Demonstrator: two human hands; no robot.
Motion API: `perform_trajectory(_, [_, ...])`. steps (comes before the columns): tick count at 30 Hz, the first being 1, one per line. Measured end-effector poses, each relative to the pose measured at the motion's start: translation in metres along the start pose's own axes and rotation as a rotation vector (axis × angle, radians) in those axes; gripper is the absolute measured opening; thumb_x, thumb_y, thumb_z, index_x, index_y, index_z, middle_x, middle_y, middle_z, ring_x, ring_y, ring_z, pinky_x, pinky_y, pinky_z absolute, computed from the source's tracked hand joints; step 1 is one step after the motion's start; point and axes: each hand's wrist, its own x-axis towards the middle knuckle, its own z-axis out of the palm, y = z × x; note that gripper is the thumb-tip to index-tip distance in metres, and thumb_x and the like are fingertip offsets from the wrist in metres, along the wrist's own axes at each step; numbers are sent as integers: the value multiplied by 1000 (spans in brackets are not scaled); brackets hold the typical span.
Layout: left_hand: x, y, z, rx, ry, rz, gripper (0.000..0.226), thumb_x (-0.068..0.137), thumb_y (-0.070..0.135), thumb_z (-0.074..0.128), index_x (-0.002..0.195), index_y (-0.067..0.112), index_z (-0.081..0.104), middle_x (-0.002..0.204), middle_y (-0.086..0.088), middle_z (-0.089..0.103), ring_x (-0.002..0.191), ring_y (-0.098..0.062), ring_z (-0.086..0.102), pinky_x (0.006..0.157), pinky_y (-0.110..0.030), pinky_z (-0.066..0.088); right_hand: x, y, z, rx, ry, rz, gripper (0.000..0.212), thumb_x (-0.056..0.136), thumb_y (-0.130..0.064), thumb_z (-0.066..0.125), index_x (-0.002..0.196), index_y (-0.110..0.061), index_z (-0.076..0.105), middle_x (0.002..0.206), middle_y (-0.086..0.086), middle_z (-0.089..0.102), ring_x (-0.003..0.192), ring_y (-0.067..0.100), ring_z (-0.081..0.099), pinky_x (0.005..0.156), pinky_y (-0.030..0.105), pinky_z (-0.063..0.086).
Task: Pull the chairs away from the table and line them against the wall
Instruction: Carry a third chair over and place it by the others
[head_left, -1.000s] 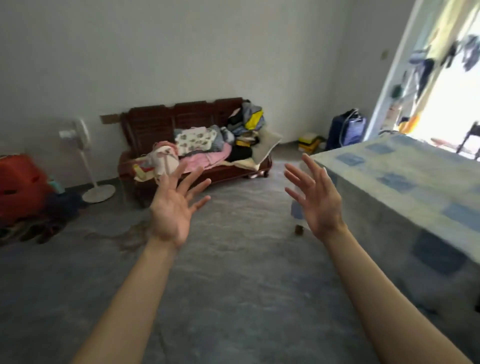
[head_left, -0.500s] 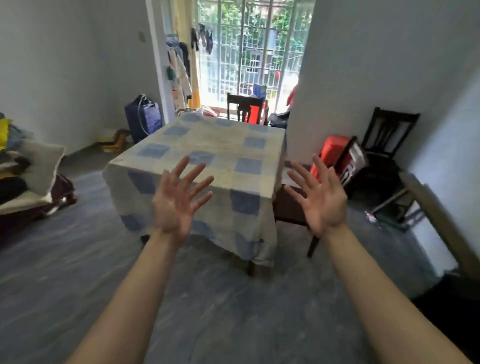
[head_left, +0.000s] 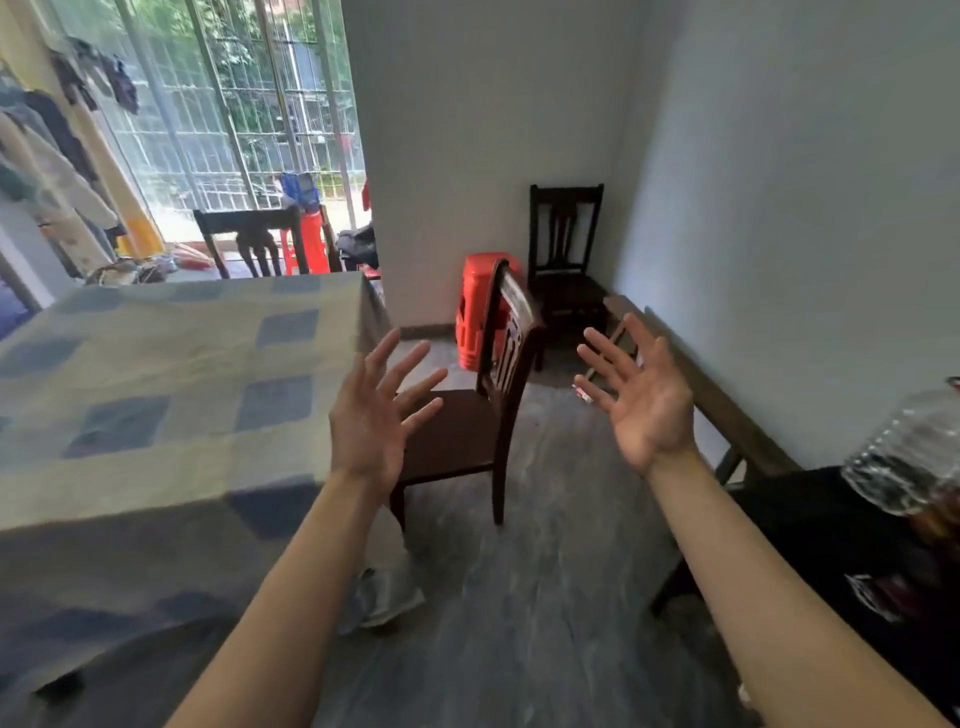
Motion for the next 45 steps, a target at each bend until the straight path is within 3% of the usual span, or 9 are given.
perform_trajectory(12, [259, -83, 87, 47, 40, -4, 52, 97, 52, 43, 138, 24, 59, 133, -5, 71, 119, -33, 68, 103, -53, 47, 281, 21, -85, -114, 0, 53, 60, 101, -56, 38, 151, -25, 47, 135, 3, 70, 127, 22, 64, 104, 48, 46])
perform_trajectory(20, [441, -157, 80, 19, 81, -53, 48, 100, 51, 41, 136, 26, 61, 131, -3, 72, 118, -30, 69, 105, -56, 46, 464, 79, -78, -208, -37, 104, 52, 104, -51, 36, 146, -25, 51, 134, 4, 70, 127, 22, 64, 112, 52, 43])
perform_trajectory(26, [564, -181, 89, 8, 121, -81, 47, 98, 52, 44, 133, 28, 63, 130, -3, 72, 117, -32, 69, 105, -57, 46, 602, 109, -53, -272, -110, 136, 45, 107, -46, 33, 143, -27, 53, 137, 5, 68, 127, 21, 63, 110, 49, 44])
perform_trajectory(37, [642, -224, 88, 89, 404, -7, 45, 109, 44, 32, 139, 25, 60, 131, 1, 72, 115, -29, 71, 100, -50, 50, 762, 212, -39, -276, -411, 277, 42, 108, -41, 34, 139, -24, 57, 135, 9, 69, 125, 23, 65, 104, 43, 47])
perform_trajectory(41, [629, -254, 105, 120, 631, 36, 47, 106, 45, 35, 138, 24, 62, 132, -1, 71, 115, -29, 70, 93, -43, 49, 812, 253, -50, -281, -583, 362, 41, 108, -41, 35, 138, -22, 58, 133, 7, 70, 123, 18, 65, 100, 37, 46])
perform_trajectory(45, [589, -288, 139, 167, 878, 58, 52, 102, 48, 35, 137, 22, 61, 133, -1, 71, 114, -28, 70, 97, -44, 49, 847, 279, -62, -327, -737, 413, 38, 102, -46, 42, 128, -25, 61, 124, -1, 73, 118, 12, 66, 94, 34, 45])
